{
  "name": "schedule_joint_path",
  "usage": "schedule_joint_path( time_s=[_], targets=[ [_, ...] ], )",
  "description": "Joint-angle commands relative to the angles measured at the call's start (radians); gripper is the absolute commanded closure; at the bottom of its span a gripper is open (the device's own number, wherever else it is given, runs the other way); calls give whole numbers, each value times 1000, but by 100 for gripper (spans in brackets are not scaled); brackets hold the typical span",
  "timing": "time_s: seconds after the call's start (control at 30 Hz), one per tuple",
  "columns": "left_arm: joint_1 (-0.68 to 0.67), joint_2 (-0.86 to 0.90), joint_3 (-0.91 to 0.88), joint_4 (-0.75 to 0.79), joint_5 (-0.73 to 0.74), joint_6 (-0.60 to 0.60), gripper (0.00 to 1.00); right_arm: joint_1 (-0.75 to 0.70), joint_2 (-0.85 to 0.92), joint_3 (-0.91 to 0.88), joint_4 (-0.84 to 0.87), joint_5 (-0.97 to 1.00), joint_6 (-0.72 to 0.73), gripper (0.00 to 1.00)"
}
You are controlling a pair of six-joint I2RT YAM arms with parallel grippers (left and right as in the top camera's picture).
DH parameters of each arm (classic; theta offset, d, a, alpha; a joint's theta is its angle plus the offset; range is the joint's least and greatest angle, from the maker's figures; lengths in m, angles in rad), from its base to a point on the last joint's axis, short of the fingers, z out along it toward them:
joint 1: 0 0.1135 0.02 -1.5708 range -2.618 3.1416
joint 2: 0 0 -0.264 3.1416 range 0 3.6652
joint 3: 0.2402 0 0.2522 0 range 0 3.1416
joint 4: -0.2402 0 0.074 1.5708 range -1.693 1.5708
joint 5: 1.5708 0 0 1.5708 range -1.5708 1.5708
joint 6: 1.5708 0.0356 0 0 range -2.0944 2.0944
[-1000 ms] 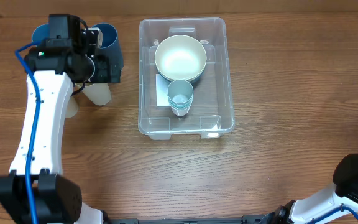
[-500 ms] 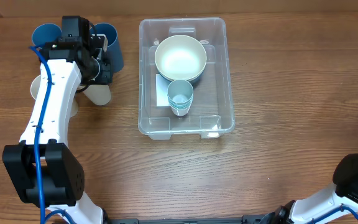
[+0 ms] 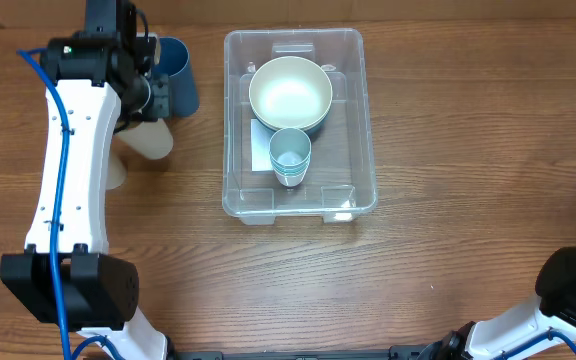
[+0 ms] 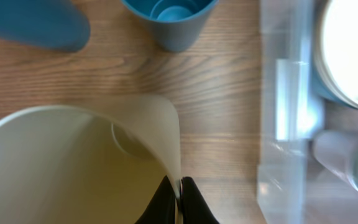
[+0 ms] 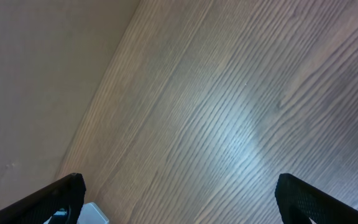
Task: Pack container
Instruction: 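Carry the cream tumbler right and place it upright in the bin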
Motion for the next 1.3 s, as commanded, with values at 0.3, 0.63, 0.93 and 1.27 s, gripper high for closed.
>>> schedule_joint_path(
  time_s=[0.3, 0.63, 0.93, 1.27],
  targets=[
    [-451, -161, 356, -20, 106, 104, 96, 3, 4, 10, 3, 7, 2, 0],
    [-739, -41, 355, 22, 111, 176, 96, 3, 4, 10, 3, 7, 2, 0],
    [-809, 31, 354, -82, 146, 102, 96, 3, 4, 10, 3, 7, 2, 0],
    [-845, 112, 353, -200, 93, 37, 96, 3, 4, 10, 3, 7, 2, 0]
  ],
)
